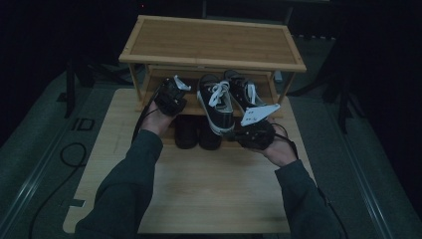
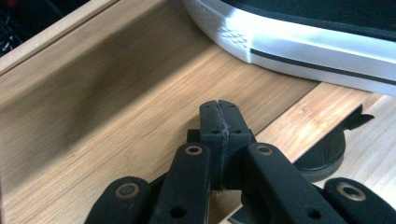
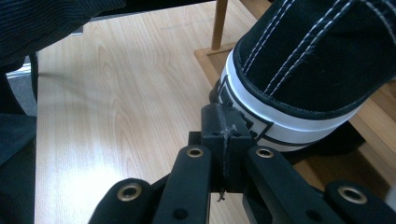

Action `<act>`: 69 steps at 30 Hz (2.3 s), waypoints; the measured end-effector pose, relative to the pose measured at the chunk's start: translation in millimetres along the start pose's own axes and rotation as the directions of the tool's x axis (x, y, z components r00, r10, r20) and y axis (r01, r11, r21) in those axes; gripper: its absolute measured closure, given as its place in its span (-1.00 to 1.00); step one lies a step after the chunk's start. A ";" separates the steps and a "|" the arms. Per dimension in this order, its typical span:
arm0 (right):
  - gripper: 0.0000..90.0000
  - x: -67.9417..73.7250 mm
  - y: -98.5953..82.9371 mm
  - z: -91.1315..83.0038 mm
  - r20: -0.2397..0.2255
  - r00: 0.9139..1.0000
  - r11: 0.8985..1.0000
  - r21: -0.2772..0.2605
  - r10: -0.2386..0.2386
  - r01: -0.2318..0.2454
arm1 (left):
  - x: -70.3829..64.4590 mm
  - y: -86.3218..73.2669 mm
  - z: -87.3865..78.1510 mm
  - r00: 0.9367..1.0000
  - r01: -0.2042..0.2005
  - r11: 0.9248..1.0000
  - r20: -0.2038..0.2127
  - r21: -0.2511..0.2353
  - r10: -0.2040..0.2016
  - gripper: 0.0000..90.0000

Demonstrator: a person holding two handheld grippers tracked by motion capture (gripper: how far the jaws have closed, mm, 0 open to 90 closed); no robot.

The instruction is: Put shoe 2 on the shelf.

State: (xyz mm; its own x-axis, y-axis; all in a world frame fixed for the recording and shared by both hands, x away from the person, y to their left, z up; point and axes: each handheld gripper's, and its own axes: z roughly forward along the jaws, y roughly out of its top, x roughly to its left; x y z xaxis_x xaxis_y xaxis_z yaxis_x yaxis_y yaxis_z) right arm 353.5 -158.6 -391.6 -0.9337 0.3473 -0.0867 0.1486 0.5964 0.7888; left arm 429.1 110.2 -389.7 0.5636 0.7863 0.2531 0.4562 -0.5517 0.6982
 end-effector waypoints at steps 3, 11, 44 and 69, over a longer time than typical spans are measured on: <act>1.00 -0.3 3.0 5.2 -0.010 1.000 1.000 -0.007 -0.002 0.002 | 1.8 -1.6 -0.2 1.000 0.020 1.000 0.017 -0.010 -0.020 1.00; 1.00 -3.3 7.9 18.9 -0.035 0.999 0.999 -0.037 0.004 -0.005 | 1.6 -1.9 -0.3 1.000 0.026 1.000 0.017 -0.011 -0.026 1.00; 1.00 -19.9 31.9 49.0 -0.007 1.000 0.999 -0.043 -0.026 0.026 | 2.4 -3.1 0.2 0.999 0.039 0.999 0.027 -0.023 -0.038 1.00; 1.00 -27.0 37.5 65.9 0.142 0.989 0.999 -0.008 -0.037 0.039 | 2.5 -2.8 0.2 0.999 0.033 0.999 0.026 -0.021 -0.032 1.00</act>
State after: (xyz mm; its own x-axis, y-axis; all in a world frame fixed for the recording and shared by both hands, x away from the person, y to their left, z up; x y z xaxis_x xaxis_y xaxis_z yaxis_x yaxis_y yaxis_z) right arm 405.8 -98.0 -399.8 -0.8827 0.4245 -0.2015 0.1098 0.6034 0.7898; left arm 429.4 113.7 -391.2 0.5665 0.7961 0.2126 0.4598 -0.5195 0.7202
